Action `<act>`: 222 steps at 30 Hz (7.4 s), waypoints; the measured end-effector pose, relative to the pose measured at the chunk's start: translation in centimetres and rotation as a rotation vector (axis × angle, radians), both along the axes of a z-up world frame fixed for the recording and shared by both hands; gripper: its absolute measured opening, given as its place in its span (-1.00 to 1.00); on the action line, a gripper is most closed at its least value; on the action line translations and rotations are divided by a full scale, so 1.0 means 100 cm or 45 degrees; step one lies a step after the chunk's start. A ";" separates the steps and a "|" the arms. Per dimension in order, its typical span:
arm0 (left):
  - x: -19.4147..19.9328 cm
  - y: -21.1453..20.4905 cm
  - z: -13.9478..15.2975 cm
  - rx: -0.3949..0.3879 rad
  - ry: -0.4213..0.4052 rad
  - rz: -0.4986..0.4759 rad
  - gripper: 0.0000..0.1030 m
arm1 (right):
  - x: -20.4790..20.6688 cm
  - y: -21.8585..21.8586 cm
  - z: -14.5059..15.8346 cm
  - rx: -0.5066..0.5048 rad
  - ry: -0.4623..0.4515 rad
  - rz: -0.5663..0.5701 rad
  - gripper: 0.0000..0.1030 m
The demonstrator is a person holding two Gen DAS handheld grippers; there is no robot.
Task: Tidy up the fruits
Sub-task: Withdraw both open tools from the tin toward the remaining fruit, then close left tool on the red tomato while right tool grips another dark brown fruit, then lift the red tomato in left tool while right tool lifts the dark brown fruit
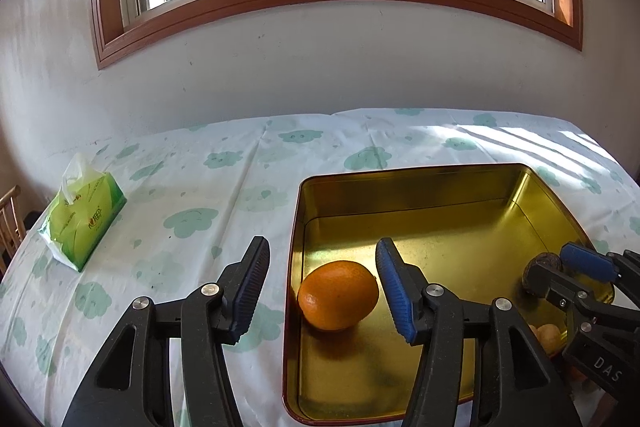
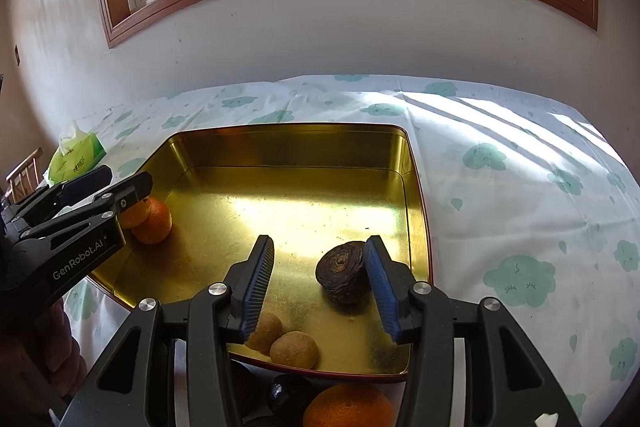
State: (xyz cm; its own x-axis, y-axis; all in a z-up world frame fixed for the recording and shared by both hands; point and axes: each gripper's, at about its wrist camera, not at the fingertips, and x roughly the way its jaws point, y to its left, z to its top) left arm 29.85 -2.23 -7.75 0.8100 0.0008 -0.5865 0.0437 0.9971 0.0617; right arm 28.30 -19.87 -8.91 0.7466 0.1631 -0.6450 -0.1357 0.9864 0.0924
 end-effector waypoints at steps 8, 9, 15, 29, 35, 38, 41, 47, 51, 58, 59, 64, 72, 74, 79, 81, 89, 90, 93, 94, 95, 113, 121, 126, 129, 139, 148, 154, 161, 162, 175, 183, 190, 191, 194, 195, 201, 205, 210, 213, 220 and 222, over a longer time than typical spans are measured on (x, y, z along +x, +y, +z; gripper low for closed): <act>-0.010 0.008 0.011 -0.040 -0.046 0.012 0.31 | -0.024 -0.015 0.017 0.071 -0.049 0.003 -0.12; -0.013 0.008 0.012 -0.040 -0.046 0.008 0.31 | -0.031 -0.018 0.021 0.082 -0.062 0.002 -0.12; -0.047 0.011 0.022 -0.056 -0.068 -0.021 0.31 | -0.083 -0.042 0.028 0.121 -0.071 0.038 -0.08; -0.113 0.021 -0.015 -0.189 0.069 -0.057 0.31 | -0.110 -0.014 -0.009 0.112 0.134 0.225 -0.11; -0.109 0.022 -0.019 -0.187 0.102 -0.038 0.31 | -0.101 -0.004 -0.017 0.034 0.160 0.205 -0.13; -0.111 0.018 -0.018 -0.165 0.093 -0.046 0.31 | -0.092 0.002 -0.020 -0.014 0.156 0.209 -0.13; -0.108 0.016 -0.019 -0.156 0.112 -0.059 0.31 | -0.086 0.012 -0.022 -0.044 0.174 0.237 -0.17; -0.105 0.011 -0.021 -0.140 0.133 -0.081 0.31 | -0.083 0.015 -0.030 -0.075 0.197 0.228 -0.32; -0.107 0.008 -0.020 -0.139 0.124 -0.116 0.31 | -0.104 -0.009 -0.017 0.080 0.128 0.171 -0.34; -0.108 -0.012 -0.017 -0.123 0.150 -0.286 0.31 | -0.132 -0.083 -0.003 0.071 0.011 -0.160 -0.34; -0.106 -0.016 -0.017 -0.119 0.163 -0.303 0.31 | -0.129 -0.091 -0.004 0.069 0.023 -0.188 -0.34; -0.100 -0.032 -0.021 -0.055 0.191 -0.324 0.27 | -0.120 -0.108 -0.013 0.104 0.060 -0.237 -0.33; -0.086 -0.034 -0.033 -0.126 0.286 -0.357 -0.04 | -0.116 -0.096 -0.015 0.079 0.076 -0.191 -0.33; -0.086 -0.039 -0.036 -0.106 0.310 -0.380 -0.21 | -0.114 -0.095 -0.016 0.080 0.086 -0.191 -0.33; -0.090 -0.036 -0.036 -0.072 0.286 -0.291 -0.42 | -0.109 -0.091 -0.020 0.070 0.122 -0.180 -0.33; -0.094 -0.025 -0.033 -0.132 0.261 -0.229 -0.42 | -0.108 -0.088 -0.021 0.057 0.131 -0.171 -0.33; -0.102 -0.001 -0.028 -0.137 0.196 0.051 -0.41 | -0.103 -0.088 -0.027 0.059 0.183 -0.181 -0.33; -0.102 0.001 -0.028 -0.139 0.195 0.071 -0.41 | -0.103 -0.088 -0.026 0.060 0.181 -0.185 -0.33; -0.105 0.006 -0.027 -0.147 0.183 0.099 -0.41 | -0.102 -0.086 -0.027 0.036 0.184 -0.188 -0.33; -0.106 0.007 -0.026 -0.146 0.176 0.103 -0.41 | -0.102 -0.085 -0.027 0.029 0.184 -0.189 -0.33; -0.106 0.006 -0.025 -0.139 0.170 0.106 -0.41 | -0.101 -0.085 -0.027 0.025 0.185 -0.190 -0.33; -0.114 -0.002 -0.018 -0.070 0.093 0.135 -0.41 | -0.102 -0.087 -0.026 0.016 0.184 -0.217 -0.34; -0.116 -0.002 -0.017 -0.070 0.087 0.138 -0.40 | -0.102 -0.087 -0.026 0.015 0.184 -0.217 -0.34; -0.117 -0.002 -0.016 -0.068 0.085 0.137 -0.40 | -0.102 -0.087 -0.026 0.014 0.184 -0.217 -0.34; -0.117 -0.002 -0.016 -0.069 0.085 0.136 -0.40 | -0.102 -0.087 -0.026 0.014 0.184 -0.218 -0.34; -0.116 -0.002 -0.016 -0.069 0.087 0.140 -0.40 | -0.102 -0.087 -0.026 0.013 0.185 -0.218 -0.33; -0.116 -0.002 -0.017 -0.070 0.089 0.140 -0.40 | -0.101 -0.087 -0.026 0.012 0.185 -0.219 -0.33; -0.116 -0.001 -0.017 -0.071 0.090 0.140 -0.40 | -0.101 -0.087 -0.026 0.012 0.185 -0.219 -0.33; -0.116 -0.001 -0.018 -0.072 0.096 0.141 -0.40 | -0.102 -0.087 -0.026 0.014 0.184 -0.220 -0.34; -0.115 0.000 -0.017 -0.073 0.095 0.141 -0.40 | -0.102 -0.088 -0.026 0.015 0.184 -0.220 -0.33; -0.116 0.000 -0.018 -0.076 0.094 0.143 -0.40 | -0.101 -0.090 -0.026 0.016 0.181 -0.227 -0.33; -0.116 0.000 -0.018 -0.078 0.095 0.143 -0.40 | -0.102 -0.090 -0.025 0.011 0.174 -0.229 -0.34; -0.116 0.000 -0.018 -0.077 0.094 0.143 -0.40 | -0.105 -0.085 -0.021 -0.016 0.146 -0.218 -0.33; -0.116 0.000 -0.018 -0.077 0.093 0.143 -0.40 | -0.107 -0.084 -0.020 -0.021 0.132 -0.218 -0.34; -0.116 -0.001 -0.017 -0.076 0.089 0.141 -0.40 | -0.111 -0.082 -0.017 -0.022 0.105 -0.214 -0.33; -0.116 -0.001 -0.017 -0.075 0.088 0.139 -0.40 | -0.110 -0.083 -0.017 -0.018 0.108 -0.214 -0.33; -0.116 -0.002 -0.017 -0.083 0.084 0.134 -0.40 | -0.114 -0.085 -0.018 0.026 0.113 -0.220 -0.33; -0.117 -0.001 -0.016 -0.084 0.077 0.132 -0.40 | -0.122 -0.075 -0.013 0.050 0.102 -0.185 -0.33; -0.119 -0.003 -0.014 -0.086 0.060 0.126 -0.40 | -0.130 -0.057 0.002 0.061 0.055 -0.122 -0.33; -0.120 -0.003 -0.014 -0.093 0.058 0.125 -0.40 | -0.133 -0.048 0.010 0.057 0.029 -0.092 -0.33; -0.116 -0.004 -0.016 -0.099 0.077 0.101 -0.40 | -0.131 -0.036 0.019 0.044 0.004 -0.053 -0.33; -0.117 -0.005 -0.014 -0.076 0.063 0.091 -0.40 | -0.129 -0.034 0.019 0.046 0.004 -0.046 -0.33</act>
State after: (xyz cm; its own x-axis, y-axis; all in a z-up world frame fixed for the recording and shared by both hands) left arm 18.20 -2.77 -9.17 0.7791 0.0217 -0.6266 -0.0263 0.9997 0.0020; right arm 15.37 -23.31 -7.02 0.7503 0.1596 -0.6415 -0.0999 0.9866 0.1287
